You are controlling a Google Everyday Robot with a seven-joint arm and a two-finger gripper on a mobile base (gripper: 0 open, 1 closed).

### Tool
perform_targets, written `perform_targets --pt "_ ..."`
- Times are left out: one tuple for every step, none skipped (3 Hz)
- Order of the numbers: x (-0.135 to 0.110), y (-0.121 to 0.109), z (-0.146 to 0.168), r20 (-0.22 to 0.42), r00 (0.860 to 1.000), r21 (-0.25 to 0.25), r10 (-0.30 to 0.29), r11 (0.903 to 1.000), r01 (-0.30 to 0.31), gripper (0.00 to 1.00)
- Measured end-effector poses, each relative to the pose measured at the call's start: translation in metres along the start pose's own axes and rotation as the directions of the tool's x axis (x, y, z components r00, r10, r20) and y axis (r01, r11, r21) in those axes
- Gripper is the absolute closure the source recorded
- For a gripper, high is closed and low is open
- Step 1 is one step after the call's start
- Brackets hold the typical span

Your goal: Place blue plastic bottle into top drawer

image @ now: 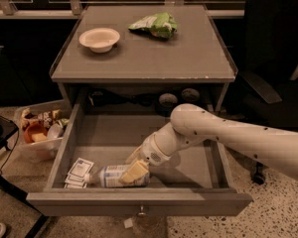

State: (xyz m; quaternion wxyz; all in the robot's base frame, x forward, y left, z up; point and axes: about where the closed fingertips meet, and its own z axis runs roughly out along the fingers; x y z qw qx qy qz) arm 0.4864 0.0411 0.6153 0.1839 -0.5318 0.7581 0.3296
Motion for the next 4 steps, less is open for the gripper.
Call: perform_targets --pt "0.0 -0.004 -0.008 0.017 1.0 0.017 0.02 0.9997 -0.02 0.12" --pt "-0.006 -0.012 -0.03 0.044 0.999 0.062 0.028 0.9976 -0.031 0.0" --pt "-0.014 -0.017 -0.052 0.064 0.998 0.102 0.022 0.9944 -0.029 0.0" --pt "-0.014 -0.017 -0.052 0.064 0.998 0.102 0.022 0.9943 -0.029 0.0"
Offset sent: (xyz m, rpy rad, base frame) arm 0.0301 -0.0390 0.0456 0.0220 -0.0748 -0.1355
